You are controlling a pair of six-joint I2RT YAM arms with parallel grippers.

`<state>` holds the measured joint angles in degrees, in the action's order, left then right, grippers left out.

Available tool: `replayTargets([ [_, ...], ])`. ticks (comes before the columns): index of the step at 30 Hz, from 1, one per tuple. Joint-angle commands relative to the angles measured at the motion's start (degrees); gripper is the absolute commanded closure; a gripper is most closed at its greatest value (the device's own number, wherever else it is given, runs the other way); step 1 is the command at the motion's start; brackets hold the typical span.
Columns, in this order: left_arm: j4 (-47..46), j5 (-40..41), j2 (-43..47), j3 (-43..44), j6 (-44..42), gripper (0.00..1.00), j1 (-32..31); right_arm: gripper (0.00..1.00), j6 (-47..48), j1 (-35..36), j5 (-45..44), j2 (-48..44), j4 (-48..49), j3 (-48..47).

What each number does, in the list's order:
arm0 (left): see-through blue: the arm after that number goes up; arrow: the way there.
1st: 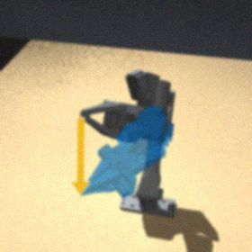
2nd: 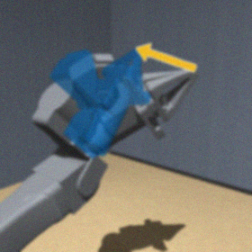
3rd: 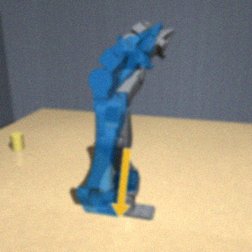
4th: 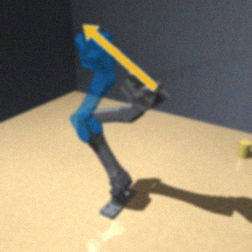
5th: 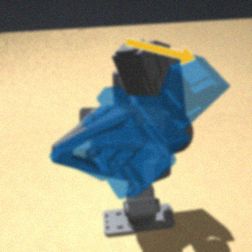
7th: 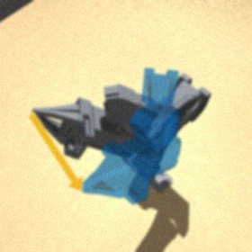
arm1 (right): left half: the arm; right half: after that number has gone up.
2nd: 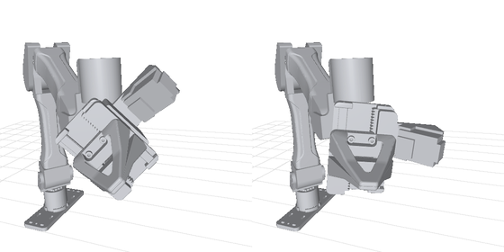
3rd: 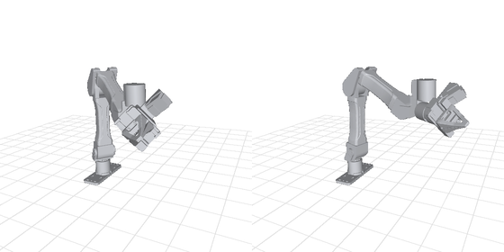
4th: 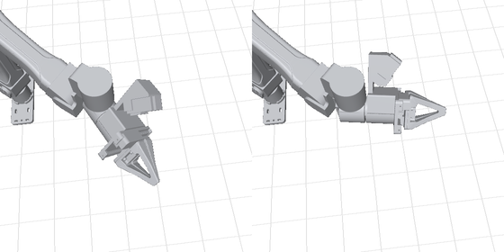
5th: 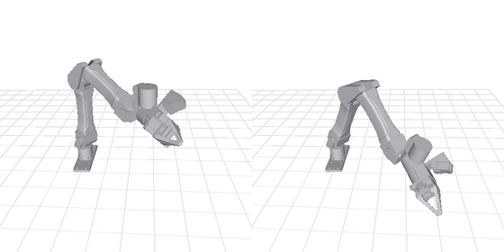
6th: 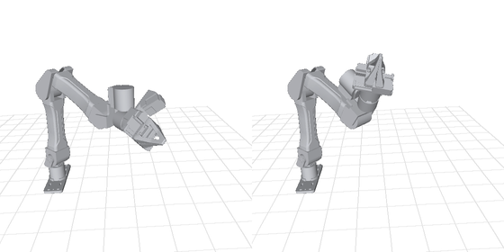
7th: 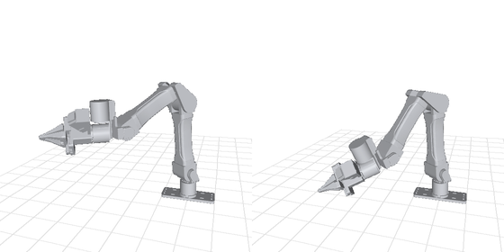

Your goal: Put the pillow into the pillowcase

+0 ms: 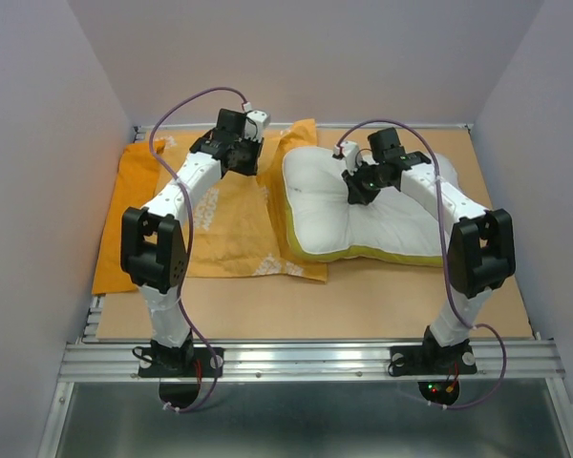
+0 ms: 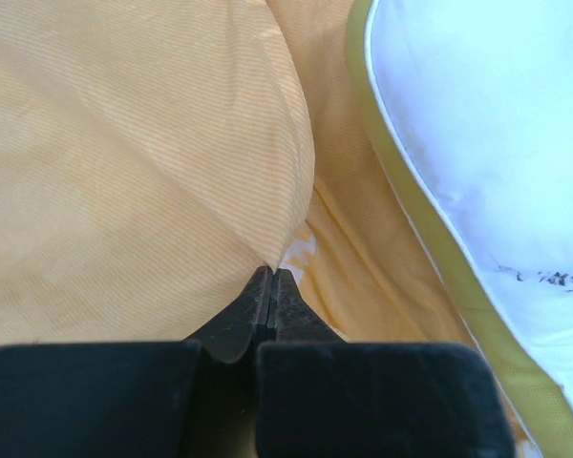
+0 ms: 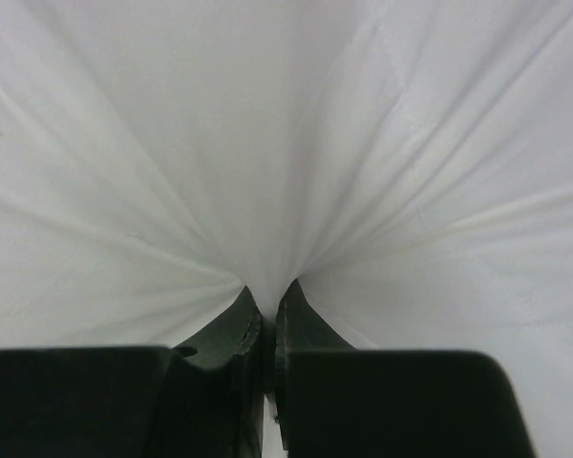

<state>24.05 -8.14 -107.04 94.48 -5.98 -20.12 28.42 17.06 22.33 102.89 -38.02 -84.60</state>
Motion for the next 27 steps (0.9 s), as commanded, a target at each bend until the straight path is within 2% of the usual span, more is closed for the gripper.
replayTargets([
  [1, 3.2, -7.8, 1.0, 2.1, -1.7, 1.0, 1.4, 1.0, 5.6, 3.8, 6.4, -0.8, 1.4, -4.9],
  [7, 3.8, -12.3, 1.9, 2.1, -2.3, 1.0, 1.5, 0.99, 12.8, 10.4, 3.4, 0.5, 0.9, -1.9],
  [18, 4.3, -16.5, 5.4, -1.2, -5.1, 1.0, 1.7, 0.99, 16.0, 10.2, -5.4, 9.1, 1.5, -7.6],
  [27, 8.3, -21.8, 6.7, -2.1, -10.2, 1.0, 1.7, 0.99, 3.2, 8.8, -7.7, 19.9, 2.2, -32.0],
])
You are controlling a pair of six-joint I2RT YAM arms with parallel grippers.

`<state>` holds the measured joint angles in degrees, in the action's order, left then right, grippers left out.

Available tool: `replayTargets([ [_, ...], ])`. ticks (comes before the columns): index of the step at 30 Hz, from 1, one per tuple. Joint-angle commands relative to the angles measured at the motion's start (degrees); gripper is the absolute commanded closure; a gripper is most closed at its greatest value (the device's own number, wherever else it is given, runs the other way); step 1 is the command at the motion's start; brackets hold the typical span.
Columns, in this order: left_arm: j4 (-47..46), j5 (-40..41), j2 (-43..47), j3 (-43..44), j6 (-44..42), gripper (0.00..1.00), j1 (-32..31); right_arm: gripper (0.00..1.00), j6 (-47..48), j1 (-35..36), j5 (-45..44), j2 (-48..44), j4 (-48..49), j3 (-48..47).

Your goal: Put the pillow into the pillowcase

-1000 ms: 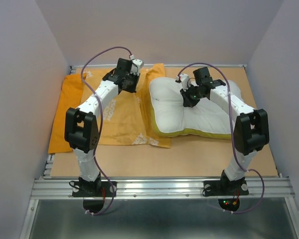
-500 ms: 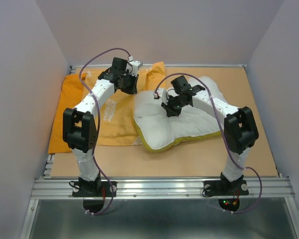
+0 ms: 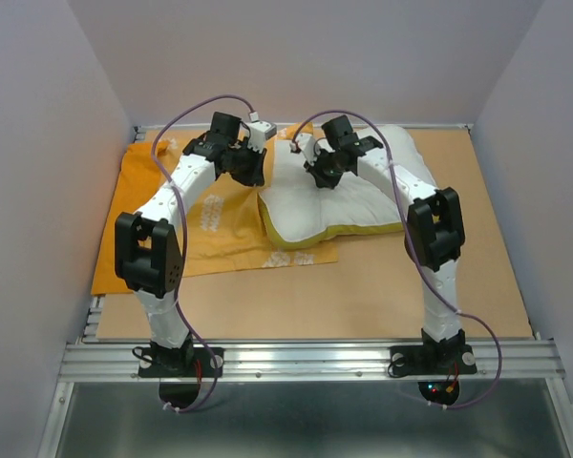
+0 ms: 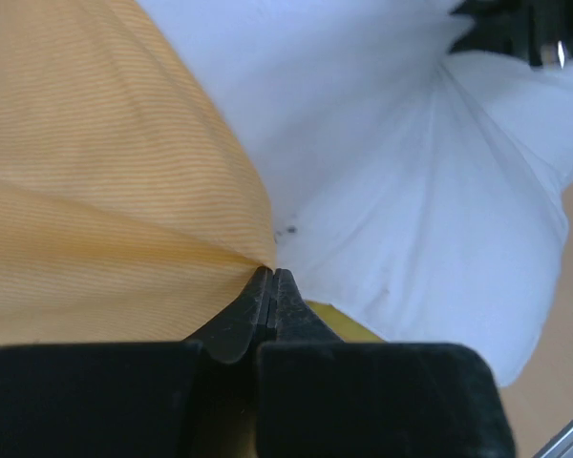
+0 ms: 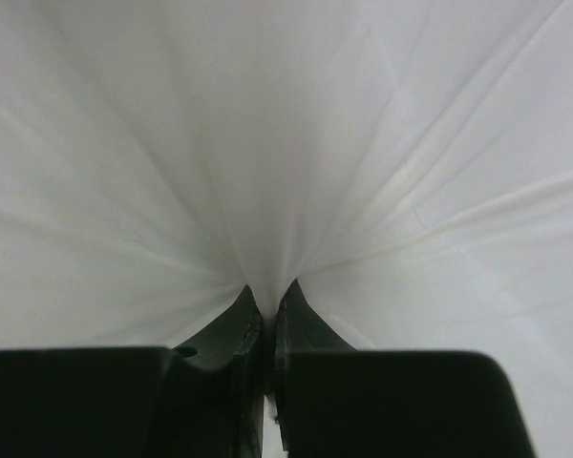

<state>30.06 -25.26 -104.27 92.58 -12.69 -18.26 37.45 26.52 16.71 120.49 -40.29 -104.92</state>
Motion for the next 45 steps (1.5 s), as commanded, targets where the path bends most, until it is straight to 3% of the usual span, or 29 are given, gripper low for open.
replayTargets([
  [1, 2.8, -5.0, 3.9, 0.1, -3.9, 1.0, -0.2, 0.99, -6.6, -0.6, -2.6, 3.5, 4.4, -13.5],
  [4, 5.2, -5.6, 3.5, 1.5, -5.6, 1.0, -0.2, 1.0, -9.8, -0.7, -4.8, 6.2, 4.8, -17.9],
  [9, 8.6, -9.7, 3.1, 2.1, -8.8, 1.0, -0.2, 0.99, -20.4, 0.2, -7.6, 7.7, 12.8, -14.6],
  [13, 13.3, -16.0, 1.4, 4.6, -12.2, 1.0, -0.2, 0.99, -26.4, 2.4, -15.6, 10.6, 20.9, -10.0],
  [16, 16.8, -19.4, 0.4, 6.5, -14.8, 1.0, -0.2, 0.99, -31.8, 2.6, -20.9, 14.3, 21.2, -12.8],
  [25, 22.6, -29.2, -4.6, 17.1, -16.8, 1.0, 0.2, 0.99, -45.2, 2.8, -20.2, 15.1, 21.1, -10.2],
  [28, 20.5, -30.6, -5.3, 16.8, -15.5, 1.0, 0.3, 0.99, -49.4, 2.8, -19.1, 14.3, 20.7, -9.0],
  [30, 15.6, -28.1, -4.5, 14.7, -12.0, 0.91, 0.4, 1.0, -51.2, 2.8, -15.1, 13.9, 20.6, -8.5],
  [31, 12.8, -21.6, -3.8, 11.8, -10.0, 0.85, 0.4, 0.99, -52.9, 2.8, -14.0, 13.9, 20.5, -8.6],
  [33, 8.5, -17.1, -1.7, 9.5, -9.0, 0.72, 1.1, 0.99, -53.8, 2.8, -11.1, 14.1, 20.3, -8.5],
  [34, 6.9, -9.2, -0.8, 7.6, -7.1, 0.67, 1.3, 0.99, -54.1, 2.8, -10.6, 14.2, 20.2, -8.5],
  [37, 3.3, 1.5, 5.0, 2.9, -9.6, 0.57, 1.6, 1.0, -54.2, 2.8, -8.4, 14.3, 20.2, -7.3],
  [38, 1.4, 3.4, 7.3, 0.6, -10.2, 0.46, 1.6, 0.99, -54.3, 2.8, -6.5, 14.3, 20.2, -6.9],
  [40, -4.1, 6.1, 14.7, -6.9, -11.8, 0.36, 1.6, 0.99, -54.6, 2.9, -5.2, 14.2, 20.2, -5.6],
  [42, -5.8, 4.6, 20.9, -11.3, -19.1, 0.31, 1.5, 0.99, -54.8, 2.8, -3.4, 14.2, 20.3, -4.8],
  [43, -5.0, 2.1, 22.7, -14.1, -27.9, 0.31, 1.3, 0.99, -54.9, 2.8, -2.4, 14.2, 20.2, -4.8],
  [44, -3.6, 0.5, 24.2, -15.2, -28.0, 0.31, 1.3, 0.99, -54.9, 2.8, -2.1, 14.3, 20.2, -4.7],
  [45, -0.1, -1.2, 26.5, -16.0, -37.2, 0.3, 1.1, 0.99, -54.9, 2.8, -2.2, 14.4, 20.2, -4.6],
])
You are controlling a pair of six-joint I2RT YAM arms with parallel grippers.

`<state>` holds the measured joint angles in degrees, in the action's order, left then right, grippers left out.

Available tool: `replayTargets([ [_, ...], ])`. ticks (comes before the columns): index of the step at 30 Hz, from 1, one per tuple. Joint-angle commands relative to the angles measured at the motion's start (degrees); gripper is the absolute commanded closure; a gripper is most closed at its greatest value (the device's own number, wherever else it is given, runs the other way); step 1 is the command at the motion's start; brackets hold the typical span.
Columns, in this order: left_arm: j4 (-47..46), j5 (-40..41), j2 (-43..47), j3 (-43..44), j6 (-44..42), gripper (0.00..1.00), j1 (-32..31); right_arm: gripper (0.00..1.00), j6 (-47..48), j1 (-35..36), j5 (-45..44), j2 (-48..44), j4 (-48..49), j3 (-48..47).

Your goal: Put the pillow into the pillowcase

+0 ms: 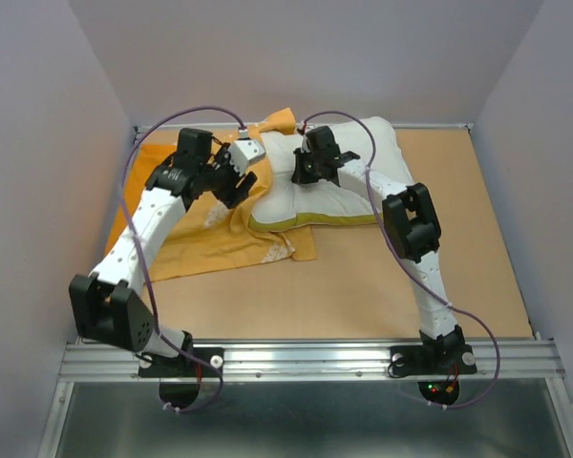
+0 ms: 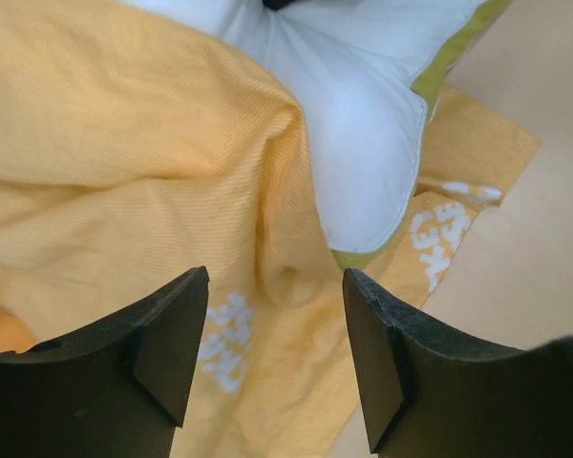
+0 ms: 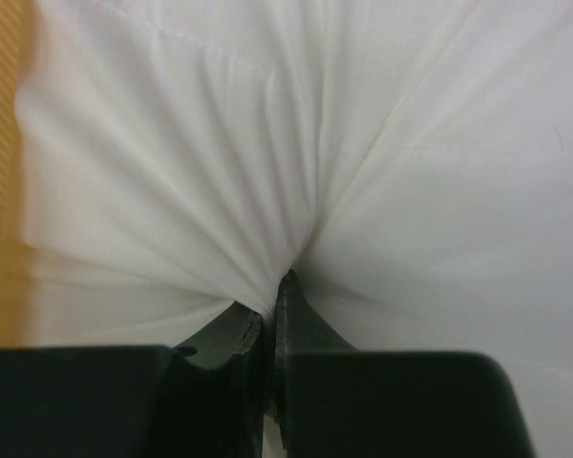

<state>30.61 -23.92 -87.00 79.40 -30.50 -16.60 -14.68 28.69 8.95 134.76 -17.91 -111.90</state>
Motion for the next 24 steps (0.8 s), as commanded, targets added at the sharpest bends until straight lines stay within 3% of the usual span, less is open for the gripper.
replayTargets([
  [1, 1.1, -5.1, 10.3, -4.5, -25.1, 0.3, -0.8, 0.99, -2.8, 0.7, 5.6, 0.2, -2.2, 2.6],
  [3, 2.5, -6.6, 13.7, -7.1, -36.9, 0.32, -2.0, 1.0, -2.4, 0.7, 4.9, 0.1, -2.2, 2.7],
  [6, 0.1, -5.8, 16.4, -13.1, -45.1, 0.35, -4.0, 1.0, -1.1, 0.8, 2.7, -0.9, -2.2, 3.6],
  [7, 0.0, -4.6, 17.3, -15.6, -52.0, 0.36, -5.5, 0.99, -0.3, 0.6, 2.1, -1.2, -2.3, 3.8],
  [12, -3.8, -1.3, 18.7, -24.1, -71.8, 0.5, -8.4, 0.99, 1.4, 0.7, 0.7, -2.2, -2.8, 4.8],
  [24, -6.5, 5.7, 10.6, -28.2, -83.8, 0.55, -14.0, 0.99, 1.6, 0.7, 1.5, -2.4, -3.8, 5.1],
])
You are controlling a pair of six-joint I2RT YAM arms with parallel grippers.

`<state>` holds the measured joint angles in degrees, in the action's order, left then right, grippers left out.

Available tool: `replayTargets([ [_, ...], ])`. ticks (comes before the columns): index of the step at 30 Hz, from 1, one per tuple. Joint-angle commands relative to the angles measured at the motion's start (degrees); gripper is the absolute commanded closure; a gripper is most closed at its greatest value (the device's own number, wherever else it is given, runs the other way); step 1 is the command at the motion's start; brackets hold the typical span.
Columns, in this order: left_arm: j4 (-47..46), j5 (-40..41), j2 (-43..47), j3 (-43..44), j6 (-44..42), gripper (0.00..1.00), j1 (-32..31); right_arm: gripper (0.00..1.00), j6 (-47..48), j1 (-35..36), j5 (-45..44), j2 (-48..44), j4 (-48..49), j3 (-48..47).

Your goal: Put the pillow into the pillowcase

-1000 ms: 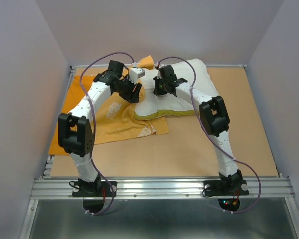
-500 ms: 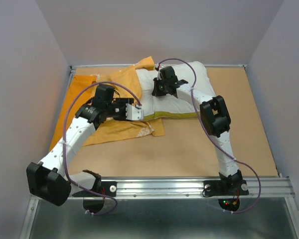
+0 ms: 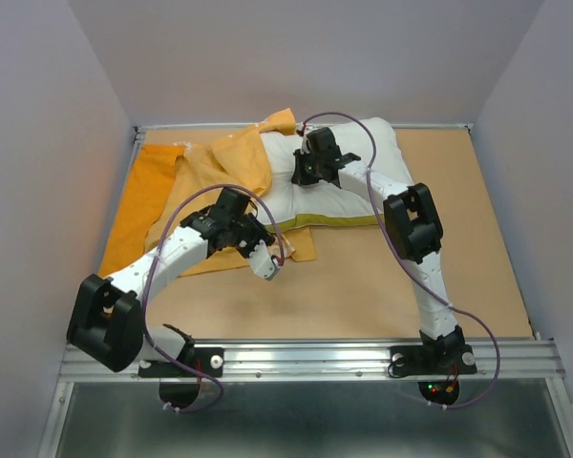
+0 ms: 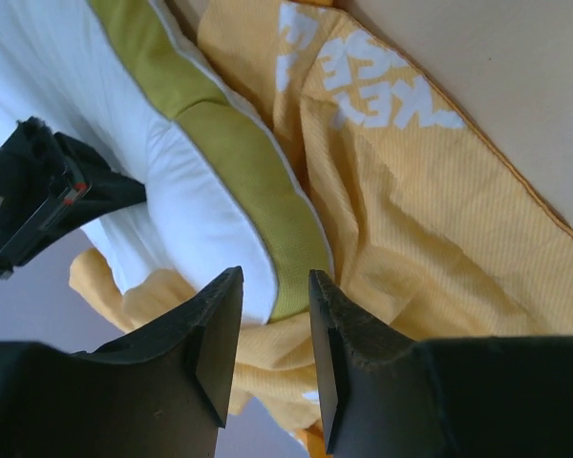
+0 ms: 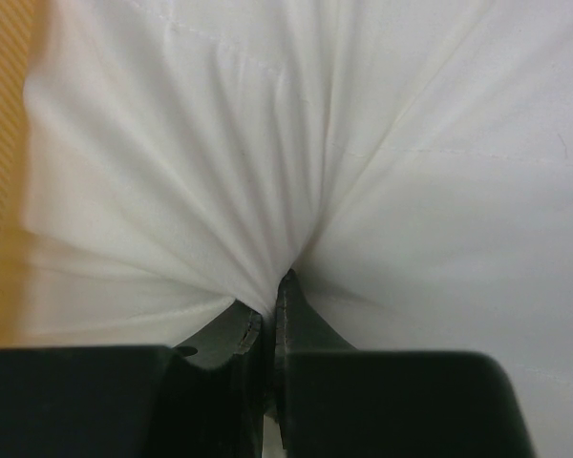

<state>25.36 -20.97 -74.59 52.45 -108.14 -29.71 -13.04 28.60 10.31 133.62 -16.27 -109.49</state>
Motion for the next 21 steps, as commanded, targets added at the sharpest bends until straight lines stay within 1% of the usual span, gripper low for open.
replayTargets([
  [1, -1.1, 3.1, -3.4, -1.1, -6.2, 0.55, -1.2, 1.0, 0.0, 0.8, 0.2, -1.3, -5.5, 2.8],
  [4, -1.0, 4.9, -6.4, 0.3, -6.1, 0.55, -1.5, 0.99, 0.3, 0.8, 0.3, -1.3, -5.8, 2.8],
  [8, -1.5, 7.5, -9.5, 1.1, -6.0, 0.48, -1.6, 0.99, 0.4, 0.8, 0.7, -1.2, -6.1, 2.8],
  [13, -5.3, 11.4, -14.1, 1.0, -5.3, 0.48, -1.6, 1.0, 0.5, 0.8, 0.7, -1.1, -6.1, 2.9],
  [17, -8.0, 12.2, -17.4, 2.9, -3.1, 0.57, -1.6, 0.99, 0.6, 0.8, 0.9, -0.9, -6.2, 3.3],
  [18, -8.3, 12.3, -18.4, 3.8, -2.9, 0.66, -1.6, 0.99, 0.6, 0.8, 1.1, -0.9, -6.2, 3.4],
  [19, -8.5, 12.4, -18.7, 4.1, -2.9, 0.78, -1.6, 0.99, 0.6, 0.8, 1.4, -0.8, -6.2, 3.5],
  [21, -8.4, 12.3, -18.7, 4.4, -3.4, 0.88, -1.7, 0.99, 0.4, 0.8, 1.6, -0.6, -6.2, 3.5],
])
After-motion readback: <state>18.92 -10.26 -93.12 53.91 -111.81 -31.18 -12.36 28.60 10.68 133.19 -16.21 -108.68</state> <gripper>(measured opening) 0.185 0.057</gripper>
